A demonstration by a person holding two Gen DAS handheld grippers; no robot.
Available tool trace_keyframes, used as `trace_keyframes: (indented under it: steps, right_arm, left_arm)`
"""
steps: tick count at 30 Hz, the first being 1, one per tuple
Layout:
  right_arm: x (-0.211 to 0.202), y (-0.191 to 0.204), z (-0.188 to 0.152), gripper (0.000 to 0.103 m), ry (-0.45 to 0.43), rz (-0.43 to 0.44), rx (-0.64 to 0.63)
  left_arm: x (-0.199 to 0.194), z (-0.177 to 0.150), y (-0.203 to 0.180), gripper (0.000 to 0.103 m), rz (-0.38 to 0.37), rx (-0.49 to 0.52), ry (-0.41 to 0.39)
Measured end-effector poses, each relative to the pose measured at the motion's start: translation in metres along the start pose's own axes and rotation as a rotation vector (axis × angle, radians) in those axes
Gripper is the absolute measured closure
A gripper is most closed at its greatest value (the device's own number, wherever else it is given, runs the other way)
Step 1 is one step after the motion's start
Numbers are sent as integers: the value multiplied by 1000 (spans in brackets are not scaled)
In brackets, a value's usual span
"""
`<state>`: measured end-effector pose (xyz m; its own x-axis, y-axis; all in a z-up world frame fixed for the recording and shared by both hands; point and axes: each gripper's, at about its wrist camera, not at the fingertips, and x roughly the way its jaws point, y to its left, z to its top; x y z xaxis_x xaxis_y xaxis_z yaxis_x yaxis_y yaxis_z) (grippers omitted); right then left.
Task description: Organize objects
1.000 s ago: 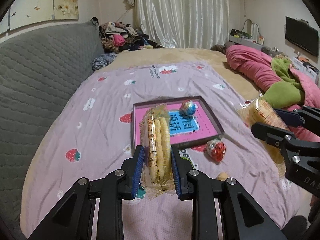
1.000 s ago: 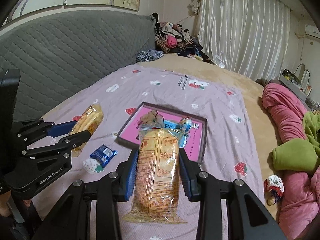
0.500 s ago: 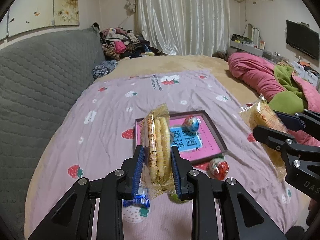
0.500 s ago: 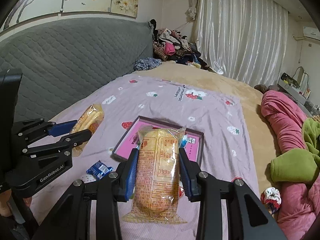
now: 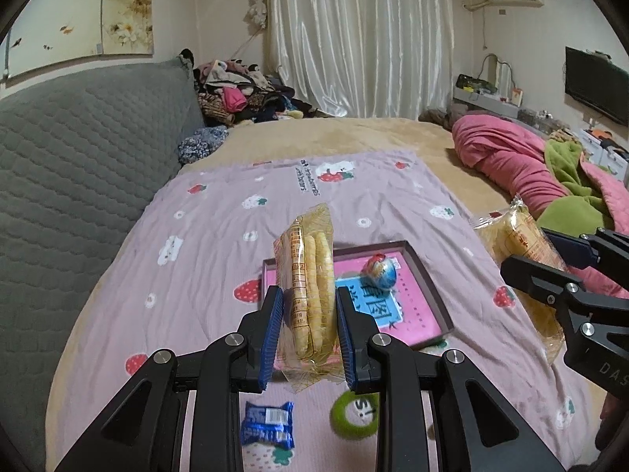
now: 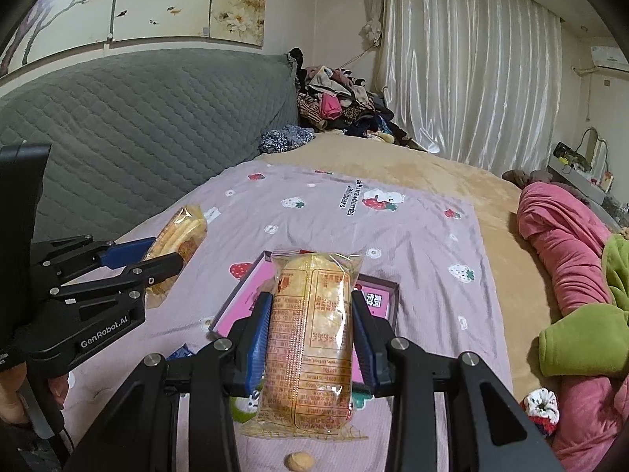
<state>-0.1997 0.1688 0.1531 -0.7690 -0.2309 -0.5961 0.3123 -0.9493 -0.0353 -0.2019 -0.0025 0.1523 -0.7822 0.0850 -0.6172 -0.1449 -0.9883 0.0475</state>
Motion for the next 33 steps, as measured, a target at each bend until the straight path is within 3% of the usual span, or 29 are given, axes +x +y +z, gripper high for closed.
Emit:
trace_keyframes:
  steps: [22, 33]
  right_arm:
    - [55, -23, 21, 64, -66, 19, 33]
    - [110, -38, -14, 64, -37, 37, 76]
  left_arm:
    - [75, 40, 6, 75, -2, -27, -11]
    - [135, 9, 7, 75, 32, -34, 5]
